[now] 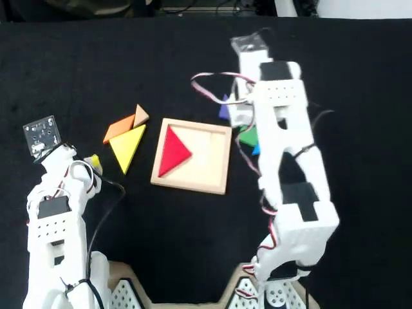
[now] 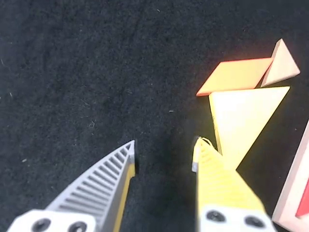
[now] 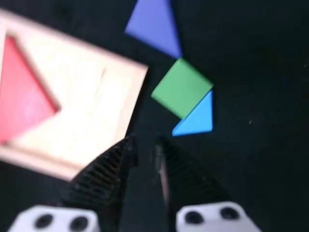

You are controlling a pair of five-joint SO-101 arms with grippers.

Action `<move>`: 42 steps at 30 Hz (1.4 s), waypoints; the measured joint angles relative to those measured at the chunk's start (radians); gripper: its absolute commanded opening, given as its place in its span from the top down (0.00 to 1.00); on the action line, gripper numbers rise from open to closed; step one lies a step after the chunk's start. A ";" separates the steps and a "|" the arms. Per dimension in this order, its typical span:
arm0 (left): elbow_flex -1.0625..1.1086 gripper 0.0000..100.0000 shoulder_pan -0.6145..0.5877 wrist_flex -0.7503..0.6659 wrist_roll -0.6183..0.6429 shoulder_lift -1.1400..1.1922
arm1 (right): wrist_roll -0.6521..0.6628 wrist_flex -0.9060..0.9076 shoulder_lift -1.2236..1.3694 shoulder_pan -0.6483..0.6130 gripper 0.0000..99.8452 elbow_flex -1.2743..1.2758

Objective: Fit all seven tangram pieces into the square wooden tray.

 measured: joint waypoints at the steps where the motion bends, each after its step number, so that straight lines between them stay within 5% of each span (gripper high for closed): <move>1: 0.000 0.80 0.000 0.000 0.000 0.000 | 0.008 -0.025 0.026 0.000 0.99 0.000; 9: 0.000 0.80 0.000 -0.011 0.000 0.000 | 0.021 0.021 0.201 -0.008 0.99 -0.184; 13: 0.000 0.80 0.000 -0.141 -0.006 0.000 | 0.021 0.049 0.241 -0.006 0.99 -0.270; 18: -0.017 0.80 0.035 -0.172 -0.107 0.015 | 0.021 0.049 0.336 -0.032 0.99 -0.313; 24: -0.026 0.80 0.035 -0.143 -0.078 0.109 | 0.021 0.064 0.476 -0.043 0.99 -0.408; 31: 0.028 0.80 0.035 -0.353 -0.068 0.199 | 0.023 0.094 0.588 -0.044 0.99 -0.514; 36: 0.028 0.88 0.035 -0.373 -0.068 0.204 | 0.023 0.110 0.601 -0.041 0.99 -0.537; 42: 0.028 0.86 0.035 -0.373 -0.068 0.204 | 0.049 0.120 0.601 -0.015 0.99 -0.539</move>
